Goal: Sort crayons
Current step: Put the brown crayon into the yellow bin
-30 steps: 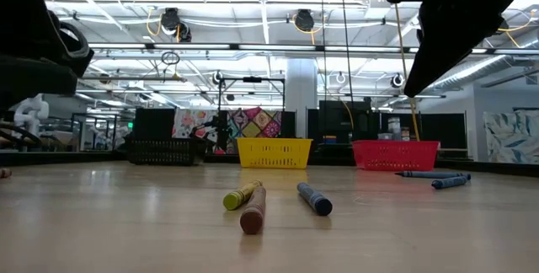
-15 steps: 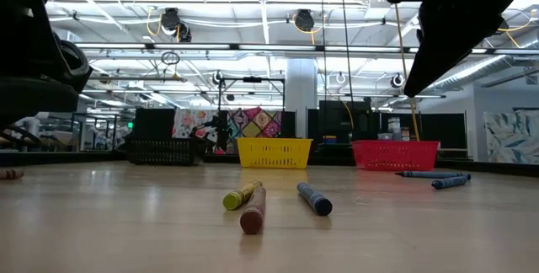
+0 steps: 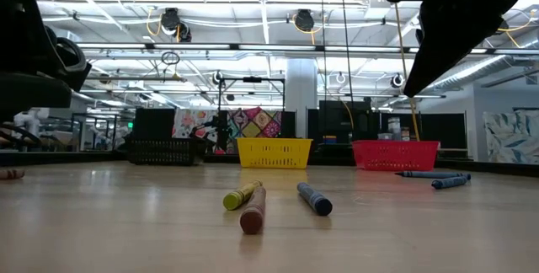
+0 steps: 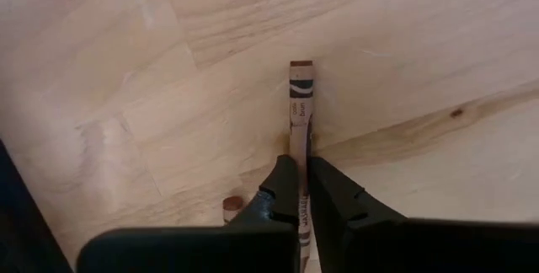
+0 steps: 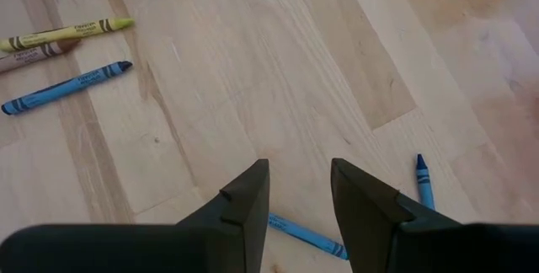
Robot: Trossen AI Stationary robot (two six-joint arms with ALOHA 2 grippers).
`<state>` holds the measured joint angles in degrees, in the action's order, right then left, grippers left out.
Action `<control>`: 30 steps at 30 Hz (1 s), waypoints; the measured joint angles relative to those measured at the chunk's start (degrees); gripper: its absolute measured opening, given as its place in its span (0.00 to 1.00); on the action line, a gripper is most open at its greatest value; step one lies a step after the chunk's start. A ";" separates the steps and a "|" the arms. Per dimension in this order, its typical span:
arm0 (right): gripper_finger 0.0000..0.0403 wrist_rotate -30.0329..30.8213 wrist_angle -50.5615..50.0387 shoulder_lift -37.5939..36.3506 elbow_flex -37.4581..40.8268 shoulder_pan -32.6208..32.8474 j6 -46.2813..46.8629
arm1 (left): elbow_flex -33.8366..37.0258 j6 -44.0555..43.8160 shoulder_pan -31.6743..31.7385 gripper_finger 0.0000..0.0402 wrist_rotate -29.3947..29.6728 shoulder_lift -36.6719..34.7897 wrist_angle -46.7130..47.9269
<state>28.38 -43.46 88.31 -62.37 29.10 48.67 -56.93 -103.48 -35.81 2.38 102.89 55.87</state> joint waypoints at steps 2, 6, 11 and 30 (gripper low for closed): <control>0.29 0.02 -0.02 0.00 0.00 0.00 0.02 | 0.02 0.40 0.00 0.02 0.00 0.00 -0.08; 0.29 0.04 -0.02 0.00 0.00 -0.01 -0.02 | 0.00 0.42 0.02 0.01 0.01 0.02 -0.08; 0.29 0.05 -0.03 0.00 0.00 -0.02 0.08 | -1.91 2.41 0.02 0.00 0.19 0.38 2.69; 0.29 0.07 -0.04 -0.02 0.00 -0.02 0.12 | -5.27 8.24 0.22 0.00 3.43 0.31 5.48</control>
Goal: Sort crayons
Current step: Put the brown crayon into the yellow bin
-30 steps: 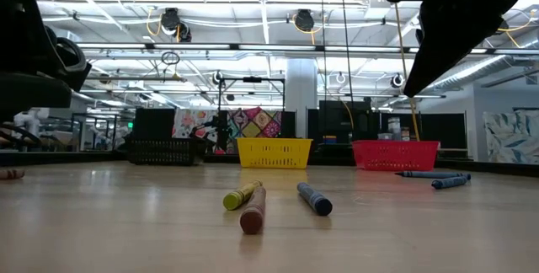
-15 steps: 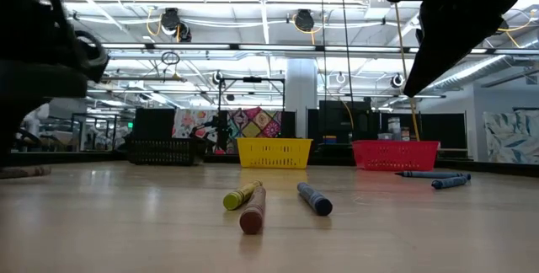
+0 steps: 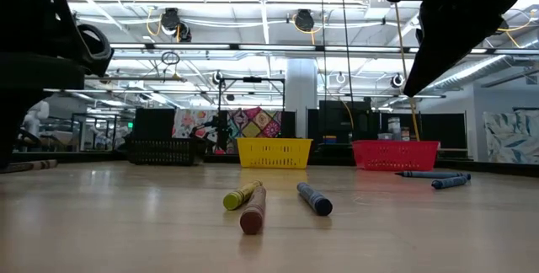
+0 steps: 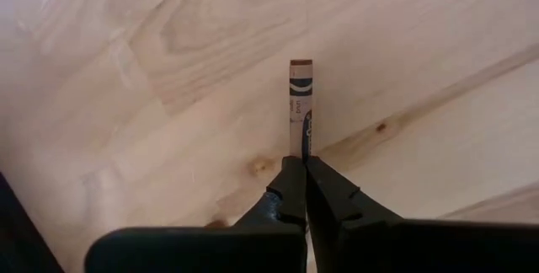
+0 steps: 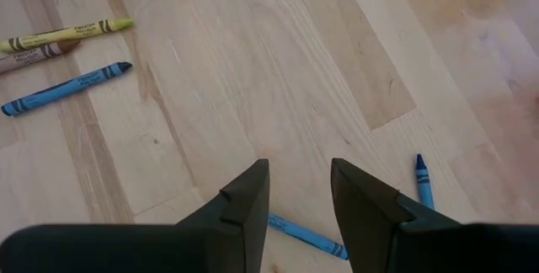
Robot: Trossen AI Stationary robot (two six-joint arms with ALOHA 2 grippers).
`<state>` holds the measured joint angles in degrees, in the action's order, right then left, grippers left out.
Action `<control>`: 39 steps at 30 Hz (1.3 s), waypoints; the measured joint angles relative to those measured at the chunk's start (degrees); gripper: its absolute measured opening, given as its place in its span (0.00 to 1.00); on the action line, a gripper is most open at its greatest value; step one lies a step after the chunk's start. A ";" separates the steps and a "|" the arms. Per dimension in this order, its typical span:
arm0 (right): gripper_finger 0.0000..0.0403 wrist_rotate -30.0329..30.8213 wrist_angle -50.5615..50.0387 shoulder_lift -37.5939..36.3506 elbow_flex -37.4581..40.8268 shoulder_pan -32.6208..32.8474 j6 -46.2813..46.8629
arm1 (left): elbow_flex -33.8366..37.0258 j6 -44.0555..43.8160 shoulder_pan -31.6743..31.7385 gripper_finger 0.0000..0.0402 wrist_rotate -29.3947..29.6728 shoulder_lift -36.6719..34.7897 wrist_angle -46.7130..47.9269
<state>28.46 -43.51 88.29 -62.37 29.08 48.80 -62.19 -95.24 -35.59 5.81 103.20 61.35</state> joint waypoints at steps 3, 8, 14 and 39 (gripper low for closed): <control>0.29 0.00 0.00 0.00 0.00 0.00 0.00 | -0.02 0.30 0.00 0.00 -0.48 -0.04 0.06; 0.29 0.01 0.00 0.00 0.00 0.00 0.00 | -0.06 1.71 0.12 0.00 -1.25 -0.07 0.42; 0.29 0.01 0.02 0.00 0.00 0.00 0.00 | -0.07 5.72 1.98 0.00 -1.52 -1.49 0.88; 0.29 0.45 0.00 0.00 0.00 -1.24 -0.04 | -0.13 30.19 18.33 0.00 8.84 -9.20 0.86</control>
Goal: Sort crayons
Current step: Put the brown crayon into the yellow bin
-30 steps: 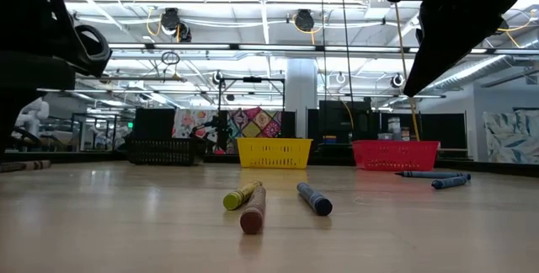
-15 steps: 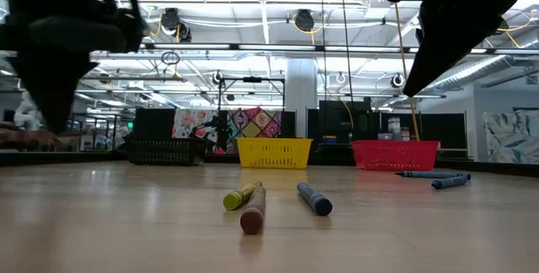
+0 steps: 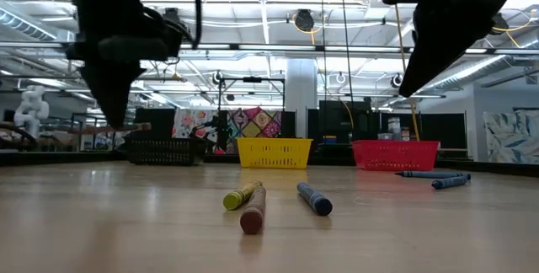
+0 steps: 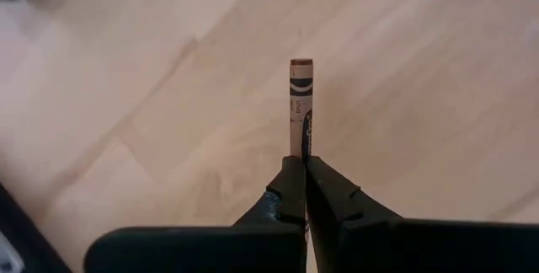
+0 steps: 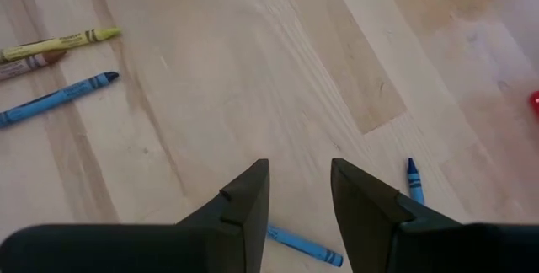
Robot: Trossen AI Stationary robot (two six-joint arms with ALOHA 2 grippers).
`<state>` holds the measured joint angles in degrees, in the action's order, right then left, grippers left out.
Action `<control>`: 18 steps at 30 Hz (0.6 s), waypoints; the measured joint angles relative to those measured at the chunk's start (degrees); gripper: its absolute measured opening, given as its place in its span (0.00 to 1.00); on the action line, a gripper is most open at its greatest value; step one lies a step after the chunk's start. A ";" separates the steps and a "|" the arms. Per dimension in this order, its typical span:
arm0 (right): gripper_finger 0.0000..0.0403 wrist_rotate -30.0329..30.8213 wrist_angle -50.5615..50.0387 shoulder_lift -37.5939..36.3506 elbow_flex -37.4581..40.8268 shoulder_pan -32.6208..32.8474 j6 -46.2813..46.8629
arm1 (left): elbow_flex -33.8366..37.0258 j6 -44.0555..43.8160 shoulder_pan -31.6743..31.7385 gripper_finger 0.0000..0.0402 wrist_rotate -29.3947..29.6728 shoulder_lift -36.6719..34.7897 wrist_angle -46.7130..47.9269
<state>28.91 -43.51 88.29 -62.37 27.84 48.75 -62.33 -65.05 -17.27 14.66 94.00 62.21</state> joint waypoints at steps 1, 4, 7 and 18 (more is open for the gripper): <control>0.29 0.00 0.00 0.00 0.00 -0.20 -0.08 | 0.01 1.35 0.71 0.00 0.09 0.00 -0.69; 0.29 -0.05 0.00 0.00 0.00 -0.87 -0.40 | 0.00 5.26 3.03 0.00 0.50 0.00 -2.51; 0.29 -0.07 0.00 0.00 0.00 -1.58 -1.19 | 0.01 8.98 5.34 0.00 1.26 0.00 -4.78; 0.29 -0.17 -0.01 0.00 0.00 -4.98 -3.35 | 0.01 22.70 14.07 0.00 2.60 0.00 -14.31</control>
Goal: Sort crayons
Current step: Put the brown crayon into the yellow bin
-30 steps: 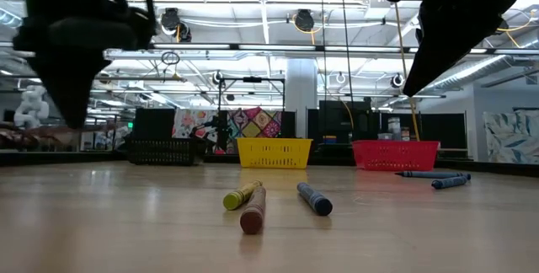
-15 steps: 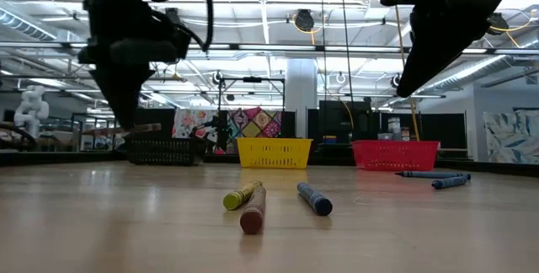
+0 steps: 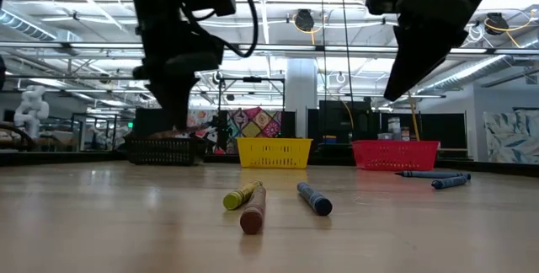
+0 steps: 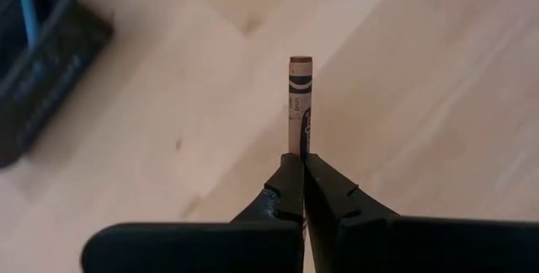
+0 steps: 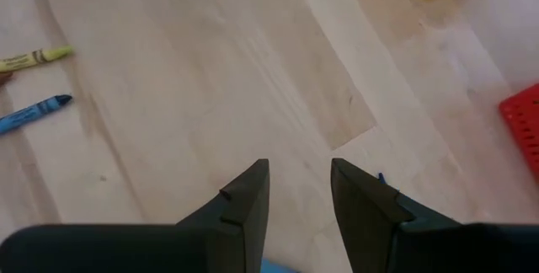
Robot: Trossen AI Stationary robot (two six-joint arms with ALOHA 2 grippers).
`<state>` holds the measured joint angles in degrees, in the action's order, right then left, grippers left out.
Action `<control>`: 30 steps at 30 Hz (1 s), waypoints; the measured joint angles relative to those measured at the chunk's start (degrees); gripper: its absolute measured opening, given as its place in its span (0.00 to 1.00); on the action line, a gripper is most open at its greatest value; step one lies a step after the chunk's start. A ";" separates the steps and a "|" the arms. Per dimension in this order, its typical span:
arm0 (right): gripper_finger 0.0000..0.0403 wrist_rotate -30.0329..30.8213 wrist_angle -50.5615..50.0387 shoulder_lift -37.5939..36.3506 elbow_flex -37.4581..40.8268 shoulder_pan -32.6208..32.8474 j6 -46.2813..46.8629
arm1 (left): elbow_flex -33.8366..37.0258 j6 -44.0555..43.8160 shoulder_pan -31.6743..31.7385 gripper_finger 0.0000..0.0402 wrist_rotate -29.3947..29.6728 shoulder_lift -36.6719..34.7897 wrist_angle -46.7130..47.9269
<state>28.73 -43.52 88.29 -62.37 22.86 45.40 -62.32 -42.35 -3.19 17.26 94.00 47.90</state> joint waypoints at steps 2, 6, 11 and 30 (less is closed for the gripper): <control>0.29 0.00 0.01 0.00 0.00 -0.78 -0.59 | -0.01 2.54 1.45 0.00 0.02 0.00 -2.00; 0.29 0.00 0.01 0.00 0.00 -2.30 -1.57 | -0.01 7.41 3.88 0.00 0.02 0.00 -5.64; 0.29 -0.01 0.01 0.00 0.00 -4.22 -2.91 | 0.00 13.17 7.16 0.00 -0.04 0.00 -9.32; 0.29 -0.07 0.06 0.00 0.00 -9.72 -4.56 | 0.01 29.05 17.98 0.00 -5.13 0.02 -25.72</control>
<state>28.66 -43.46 88.29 -62.37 13.14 40.85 -62.30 -13.31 14.79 12.13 94.02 22.18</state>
